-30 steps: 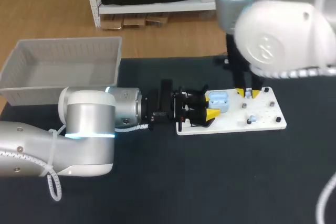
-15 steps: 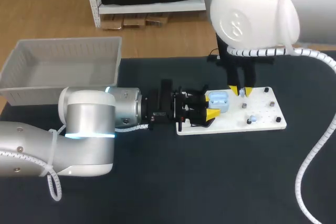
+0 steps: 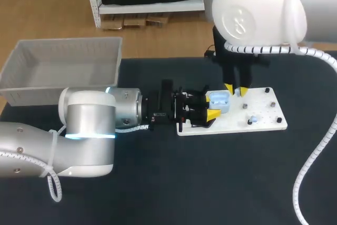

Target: Pick up each earbud case from the left stands, insert the matching earbuds, close the lid, and place the case in the box.

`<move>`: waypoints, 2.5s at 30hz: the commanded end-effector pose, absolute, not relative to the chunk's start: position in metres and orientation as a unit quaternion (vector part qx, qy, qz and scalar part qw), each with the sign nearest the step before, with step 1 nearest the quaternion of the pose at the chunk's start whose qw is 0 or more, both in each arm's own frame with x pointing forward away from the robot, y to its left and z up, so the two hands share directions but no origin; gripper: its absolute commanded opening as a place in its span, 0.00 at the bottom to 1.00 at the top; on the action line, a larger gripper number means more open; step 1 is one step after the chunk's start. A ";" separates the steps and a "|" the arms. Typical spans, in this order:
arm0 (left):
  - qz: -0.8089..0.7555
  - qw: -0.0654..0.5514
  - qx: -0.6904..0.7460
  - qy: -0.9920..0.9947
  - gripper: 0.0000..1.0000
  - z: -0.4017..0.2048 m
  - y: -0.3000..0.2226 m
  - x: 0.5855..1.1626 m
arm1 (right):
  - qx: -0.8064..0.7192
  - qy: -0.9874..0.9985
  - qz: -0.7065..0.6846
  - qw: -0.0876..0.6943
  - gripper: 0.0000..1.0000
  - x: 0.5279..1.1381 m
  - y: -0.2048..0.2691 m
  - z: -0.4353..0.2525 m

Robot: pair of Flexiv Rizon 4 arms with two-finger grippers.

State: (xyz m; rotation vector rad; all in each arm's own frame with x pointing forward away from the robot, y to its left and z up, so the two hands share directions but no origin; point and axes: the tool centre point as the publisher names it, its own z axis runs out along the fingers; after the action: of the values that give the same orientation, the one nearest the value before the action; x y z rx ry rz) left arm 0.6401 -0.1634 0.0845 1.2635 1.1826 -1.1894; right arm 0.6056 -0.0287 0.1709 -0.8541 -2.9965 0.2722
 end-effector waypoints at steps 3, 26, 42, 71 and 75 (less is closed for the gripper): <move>-0.492 0.497 0.522 0.488 0.00 0.084 -0.163 0.641 | -0.279 -0.956 0.091 0.018 0.00 0.608 -0.025 0.167; -0.486 0.480 0.531 0.502 0.00 0.081 -0.162 0.641 | -0.273 -0.960 0.061 0.016 0.00 0.609 -0.018 0.160; -0.486 0.480 0.529 0.503 0.00 0.080 -0.161 0.642 | -0.263 -0.963 0.060 0.026 0.00 0.619 -0.009 0.147; -0.486 0.480 0.529 0.503 0.00 0.080 -0.161 0.642 | -0.252 -0.964 0.069 0.040 0.00 0.628 -0.003 0.137; -0.486 0.480 0.529 0.503 0.00 0.080 -0.161 0.642 | -0.252 -0.964 0.070 0.041 0.00 0.628 -0.003 0.136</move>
State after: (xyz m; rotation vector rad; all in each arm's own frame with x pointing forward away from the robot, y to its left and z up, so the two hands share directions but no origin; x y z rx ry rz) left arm 0.6411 -0.1603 0.0799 1.2880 1.2254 -1.1870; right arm 0.6260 -0.0040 0.1363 -0.7732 -2.9588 0.2119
